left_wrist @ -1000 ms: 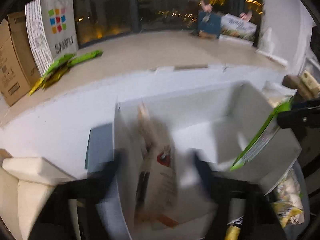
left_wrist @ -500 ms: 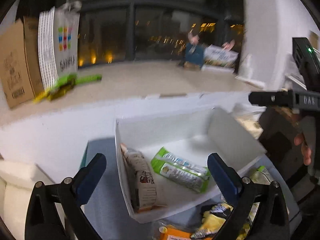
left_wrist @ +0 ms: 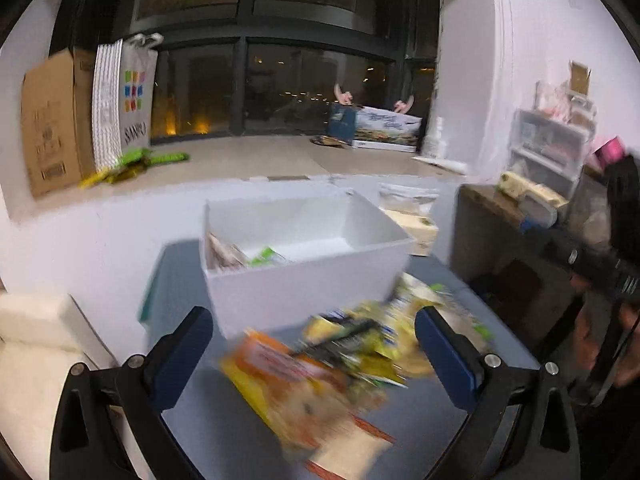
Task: Organize snacks
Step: 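Grasp the tall white snack bag with the right gripper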
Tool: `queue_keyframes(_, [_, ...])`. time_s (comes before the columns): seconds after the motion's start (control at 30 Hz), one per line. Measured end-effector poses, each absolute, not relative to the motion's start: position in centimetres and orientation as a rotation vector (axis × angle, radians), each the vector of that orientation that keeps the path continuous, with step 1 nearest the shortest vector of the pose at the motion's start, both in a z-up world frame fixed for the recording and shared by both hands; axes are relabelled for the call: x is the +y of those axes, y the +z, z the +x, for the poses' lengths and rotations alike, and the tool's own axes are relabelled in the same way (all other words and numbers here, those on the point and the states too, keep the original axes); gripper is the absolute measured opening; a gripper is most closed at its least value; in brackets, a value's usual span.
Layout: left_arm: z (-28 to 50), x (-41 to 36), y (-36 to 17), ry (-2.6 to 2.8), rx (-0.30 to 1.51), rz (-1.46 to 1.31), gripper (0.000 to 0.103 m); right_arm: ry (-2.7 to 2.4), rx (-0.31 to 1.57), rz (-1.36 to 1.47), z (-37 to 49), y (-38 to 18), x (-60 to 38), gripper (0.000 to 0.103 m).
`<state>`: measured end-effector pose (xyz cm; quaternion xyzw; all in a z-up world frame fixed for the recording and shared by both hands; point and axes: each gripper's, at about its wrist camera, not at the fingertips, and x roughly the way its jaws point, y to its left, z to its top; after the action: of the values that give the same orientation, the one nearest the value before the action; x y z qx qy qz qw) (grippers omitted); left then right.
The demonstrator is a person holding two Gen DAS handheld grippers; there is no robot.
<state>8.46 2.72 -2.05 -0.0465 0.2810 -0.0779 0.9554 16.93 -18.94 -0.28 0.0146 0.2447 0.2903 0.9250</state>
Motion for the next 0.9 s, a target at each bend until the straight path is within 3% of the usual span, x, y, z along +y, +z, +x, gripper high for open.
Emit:
queue_keyframes(0.37, [2.8, -0.9, -3.7, -0.172, 0.563, -0.102, 0.103, 0.491, 0.573, 0.059, 8.7, -6.1, -23.9, 0.103])
queue_keyframes(0.9, [2.7, -1.0, -3.6, -0.186, 0.572, -0.079, 0.103, 0.402, 0.833, -0.017, 17.1, -11.9, -21.8, 0.103])
